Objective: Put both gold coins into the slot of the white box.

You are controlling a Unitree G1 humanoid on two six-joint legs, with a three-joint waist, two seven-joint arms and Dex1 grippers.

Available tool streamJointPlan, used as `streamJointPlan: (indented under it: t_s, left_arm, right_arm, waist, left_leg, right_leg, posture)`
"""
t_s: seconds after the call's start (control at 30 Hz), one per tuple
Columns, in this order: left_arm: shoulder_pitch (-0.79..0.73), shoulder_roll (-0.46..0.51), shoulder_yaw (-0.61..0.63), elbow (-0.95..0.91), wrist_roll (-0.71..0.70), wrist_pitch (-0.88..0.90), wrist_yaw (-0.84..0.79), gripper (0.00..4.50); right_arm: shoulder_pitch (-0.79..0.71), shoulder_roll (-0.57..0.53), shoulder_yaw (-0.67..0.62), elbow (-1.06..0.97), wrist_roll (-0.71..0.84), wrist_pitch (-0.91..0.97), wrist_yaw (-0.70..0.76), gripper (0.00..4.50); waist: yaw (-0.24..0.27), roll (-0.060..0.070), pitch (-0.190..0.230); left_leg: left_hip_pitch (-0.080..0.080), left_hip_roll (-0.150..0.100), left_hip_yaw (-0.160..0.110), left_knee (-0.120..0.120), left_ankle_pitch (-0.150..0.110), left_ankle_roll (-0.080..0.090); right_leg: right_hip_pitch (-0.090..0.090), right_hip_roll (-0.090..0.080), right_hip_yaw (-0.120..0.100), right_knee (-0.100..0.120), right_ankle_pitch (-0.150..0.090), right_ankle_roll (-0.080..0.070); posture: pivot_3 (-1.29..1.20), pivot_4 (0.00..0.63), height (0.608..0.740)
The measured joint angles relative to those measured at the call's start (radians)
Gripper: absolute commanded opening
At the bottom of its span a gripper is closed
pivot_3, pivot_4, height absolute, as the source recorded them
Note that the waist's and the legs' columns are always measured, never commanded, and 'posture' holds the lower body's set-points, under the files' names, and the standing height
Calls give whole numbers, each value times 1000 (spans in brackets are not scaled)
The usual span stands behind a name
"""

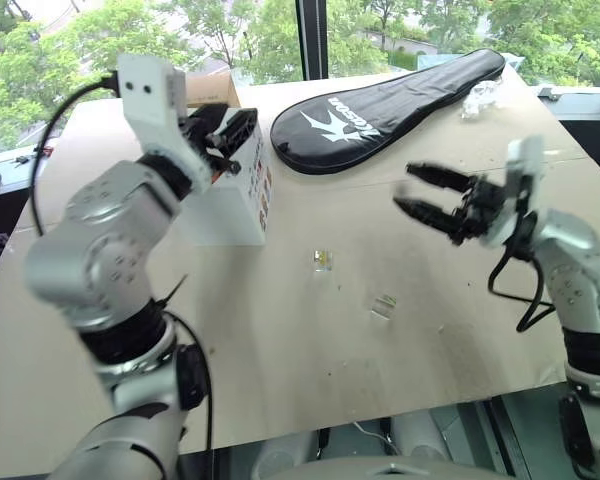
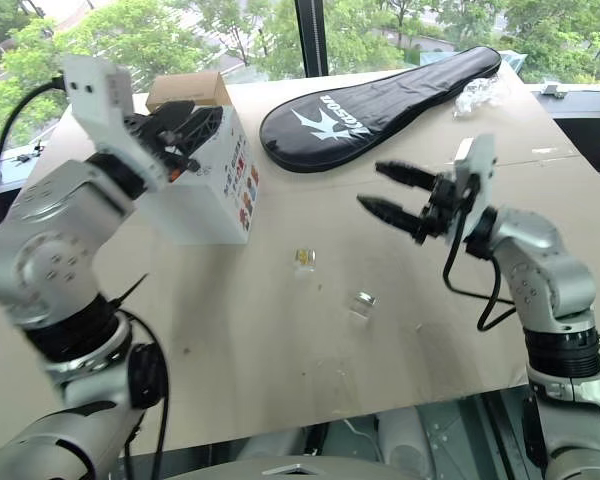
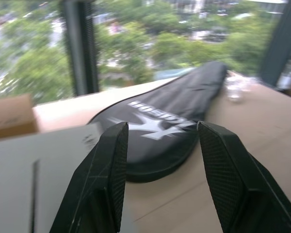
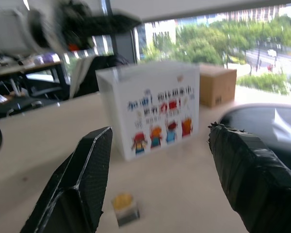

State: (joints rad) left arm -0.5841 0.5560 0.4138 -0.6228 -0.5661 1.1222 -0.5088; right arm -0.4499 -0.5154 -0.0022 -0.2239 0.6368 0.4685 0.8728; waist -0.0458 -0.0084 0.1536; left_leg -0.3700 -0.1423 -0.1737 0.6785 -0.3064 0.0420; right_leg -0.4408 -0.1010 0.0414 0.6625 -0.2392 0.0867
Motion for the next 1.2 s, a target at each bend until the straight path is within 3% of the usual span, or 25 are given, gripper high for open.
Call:
streamJointPlan:
  t_s: [0.03, 0.13, 0.27, 0.37, 0.63, 1.13, 1.17, 1.2]
  left_arm:
    - [161, 134, 27, -36, -44, -19, -124, 2257]
    - [355, 233, 104, -60, -99, -36, -273, 2257]
    - [620, 285, 187, -109, -113, -121, -410, 2257]
    - [744, 279, 188, -106, -66, -211, -421, 2257]
    - [880, 216, 217, -114, -71, -298, -400, 2257]
    - [882, 228, 212, -114, -125, -346, -360, 2257]
    - [877, 232, 209, -112, -125, -348, -357, 2316]
    - [875, 239, 205, -111, -125, -349, -356, 2316]
  right_arm:
    - [1, 38, 55, -1, -68, -16, -42, 3404]
    - [1, 118, 155, 12, -171, -15, -126, 3404]
    - [-3, 240, 264, 34, -291, -9, -250, 3404]
    - [-3, 294, 334, 58, -374, 33, -333, 3404]
    - [-3, 320, 388, 64, -473, 110, -389, 3404]
    - [-3, 338, 425, 64, -516, 154, -383, 3404]
    - [-3, 339, 425, 64, -516, 154, -381, 2813]
    - [-3, 341, 425, 65, -518, 154, -381, 2658]
  waist:
    - [-18, -1, 0]
    - [-15, -1, 0]
    - [2, 0, 0]
    - [25, 0, 0]
    - [33, 0, 0]
    - [30, 0, 0]
    - [30, 0, 0]
    - [30, 0, 0]
  left_leg:
    - [4, 1, 1, -5, 0, 0]
    - [5, 4, 1, -10, 0, 0]
    - [6, 8, 1, -10, -1, -2]
    - [6, 8, 1, -9, -1, -3]
    - [7, 9, 2, -9, -1, -4]
    - [8, 12, 2, -9, -2, -6]
    - [8, 12, 2, -9, -2, -6]
    - [8, 12, 2, -9, -2, -6]
  right_leg:
    - [0, 0, 1, 1, 1, -2]
    - [-3, 3, 0, 0, 4, -6]
    - [-3, 7, 0, 0, 6, -9]
    - [-2, 11, -1, 0, 7, -11]
    - [-1, 12, 0, -1, 7, -12]
    - [-1, 14, 0, -2, 8, -13]
    - [-1, 14, 0, -2, 8, -13]
    - [-1, 14, 0, -2, 8, -13]
  posture:
    - [0, 150, 740]
    - [0, 150, 740]
    - [0, 150, 740]
    - [0, 150, 740]
    - [0, 150, 740]
    - [0, 150, 740]
    - [0, 150, 740]
    - [0, 150, 740]
